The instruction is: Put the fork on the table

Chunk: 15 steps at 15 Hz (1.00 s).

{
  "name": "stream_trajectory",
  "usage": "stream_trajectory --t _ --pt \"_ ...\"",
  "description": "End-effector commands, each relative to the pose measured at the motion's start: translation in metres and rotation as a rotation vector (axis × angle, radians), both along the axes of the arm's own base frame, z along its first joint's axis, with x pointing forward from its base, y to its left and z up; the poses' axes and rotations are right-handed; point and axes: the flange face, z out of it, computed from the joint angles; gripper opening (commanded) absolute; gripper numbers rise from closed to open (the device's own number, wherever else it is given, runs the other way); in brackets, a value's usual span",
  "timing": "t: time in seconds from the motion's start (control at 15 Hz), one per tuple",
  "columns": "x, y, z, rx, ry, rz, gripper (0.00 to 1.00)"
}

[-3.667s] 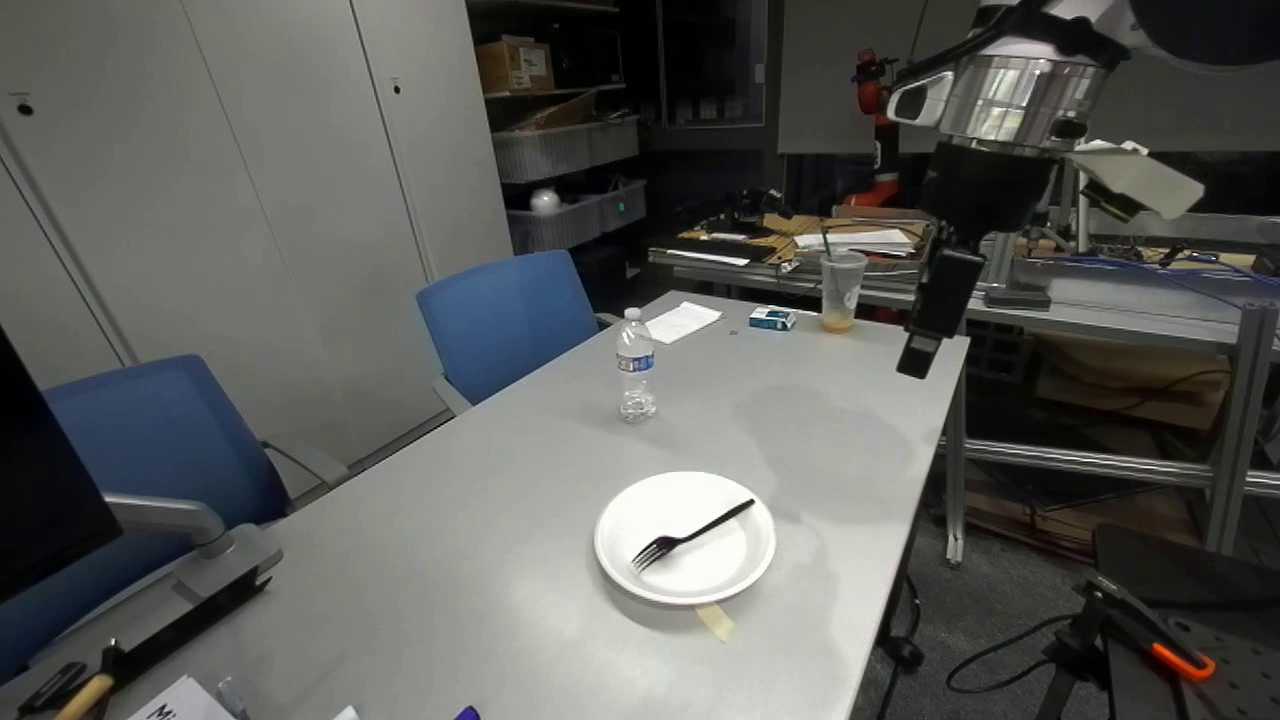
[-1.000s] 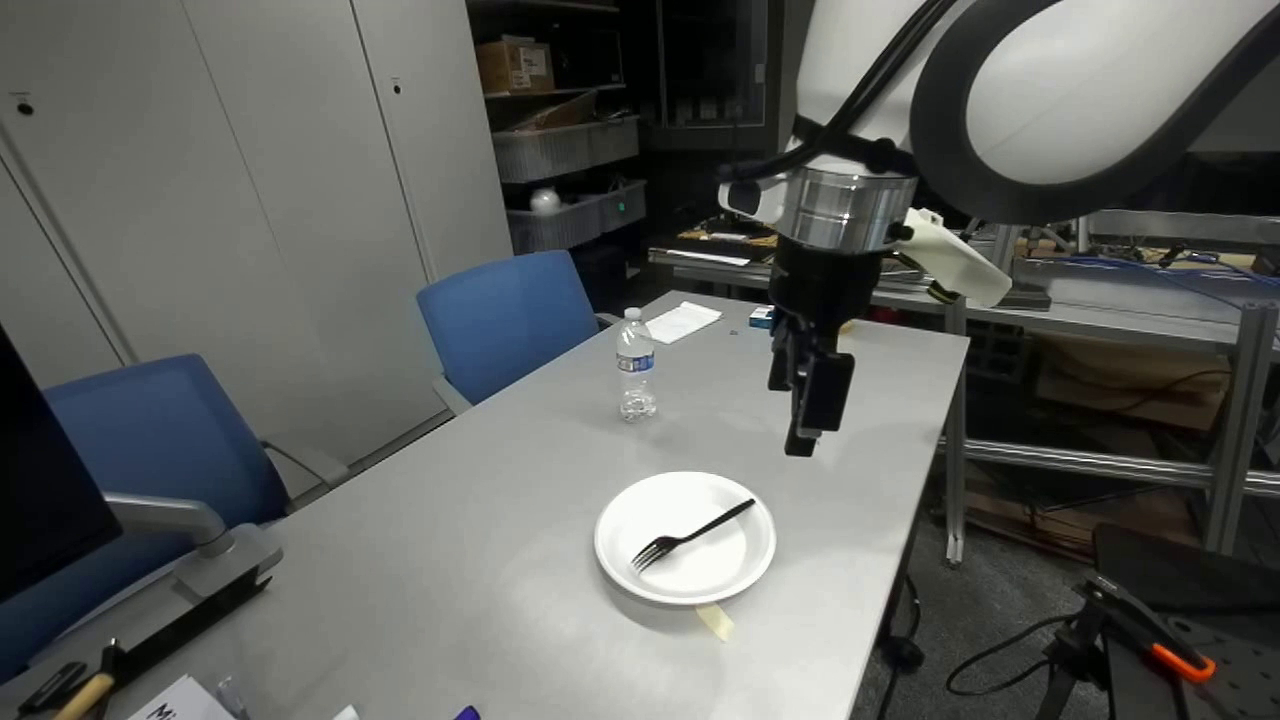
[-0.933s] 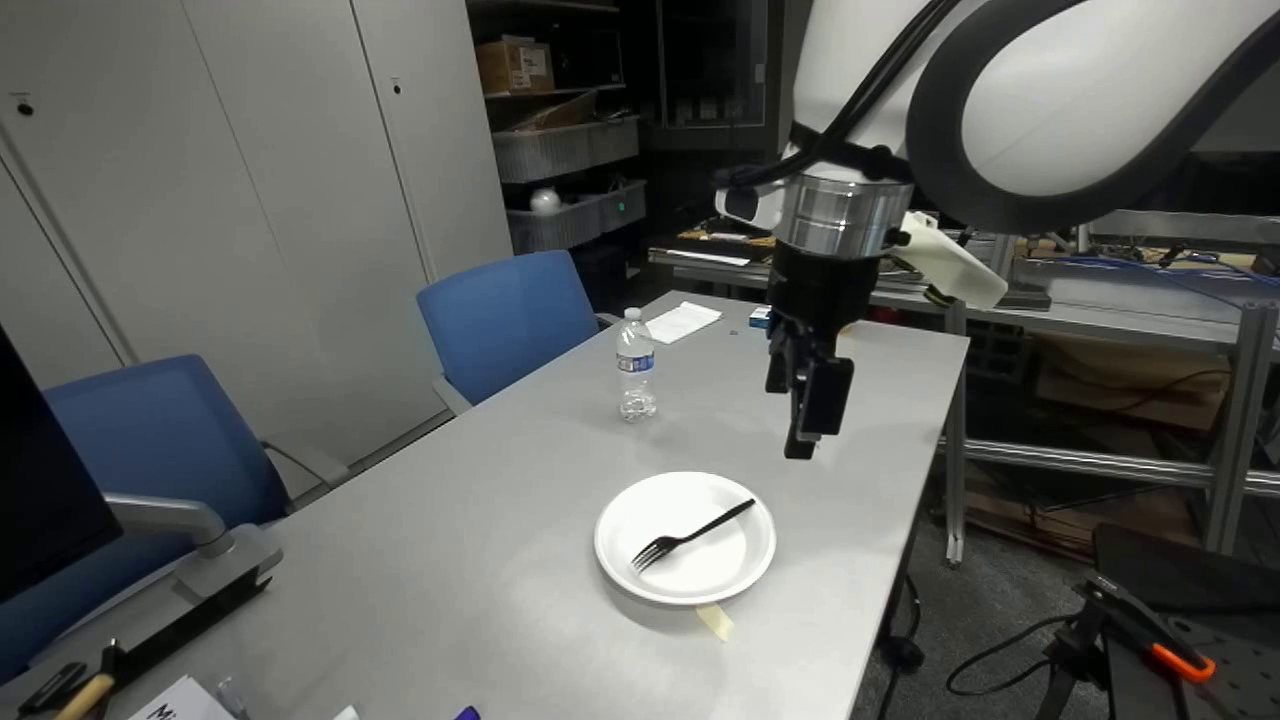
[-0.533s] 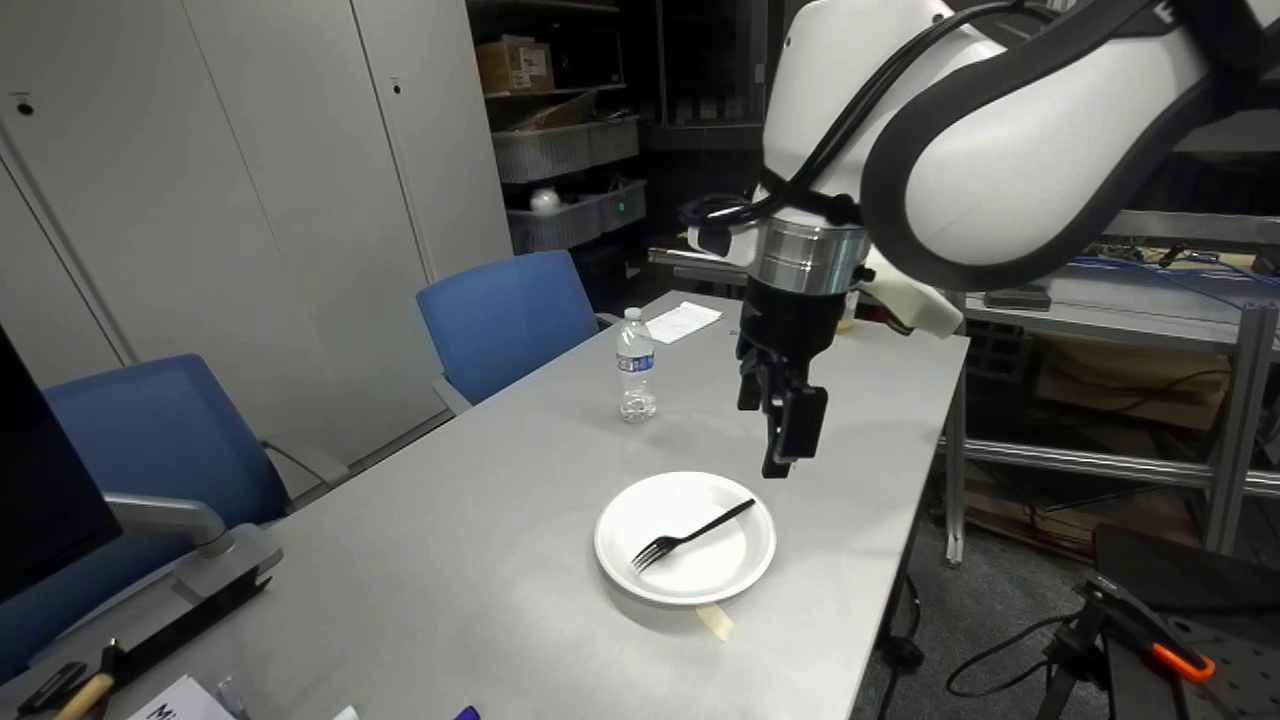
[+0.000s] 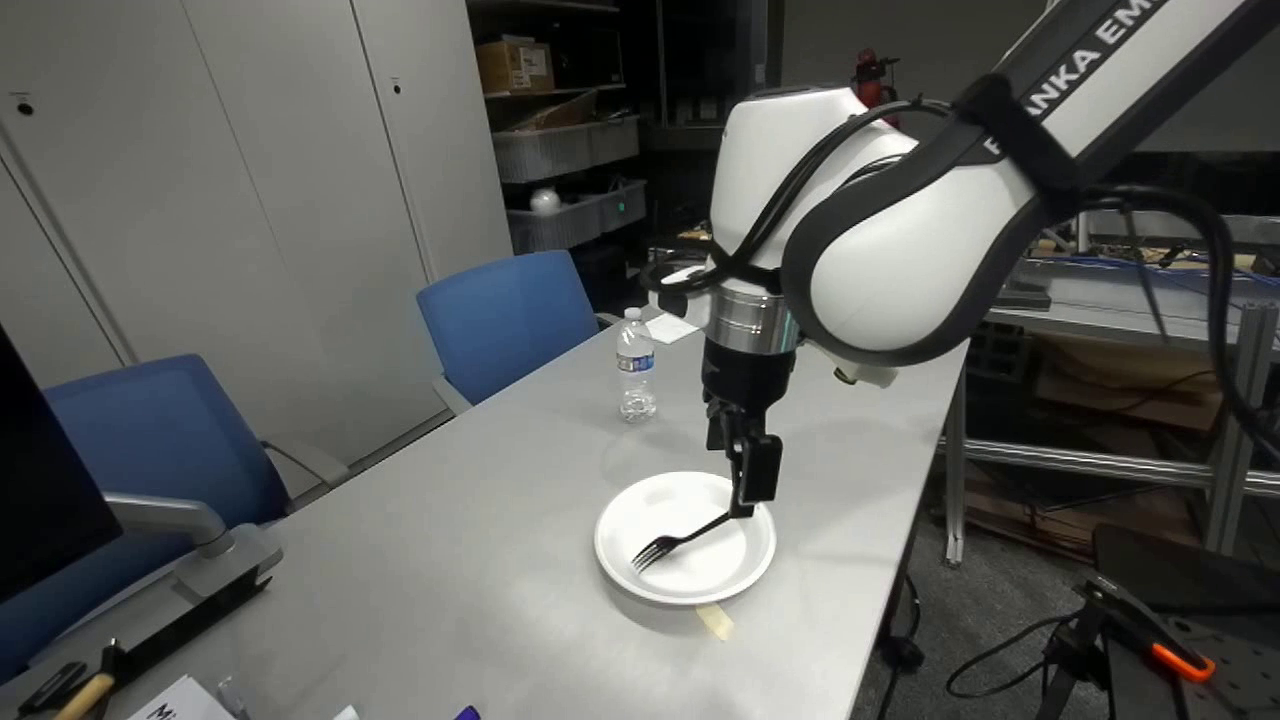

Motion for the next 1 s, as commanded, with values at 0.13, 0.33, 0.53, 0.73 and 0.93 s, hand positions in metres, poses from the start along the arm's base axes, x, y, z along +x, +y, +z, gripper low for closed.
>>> stream_trajectory --t 0.13,0.33,0.53,0.73,0.93 --pt "0.028 0.000 -0.031 0.004 -0.010 -0.007 1.00" --pt "0.034 0.002 -0.047 -0.001 0.001 -0.020 1.00" --pt "0.039 0.001 -0.062 -0.019 0.009 -0.016 1.00" --pt "0.045 0.001 -0.073 -0.040 0.014 -0.001 1.00" --pt "0.051 -0.002 -0.085 -0.054 0.033 0.024 1.00"
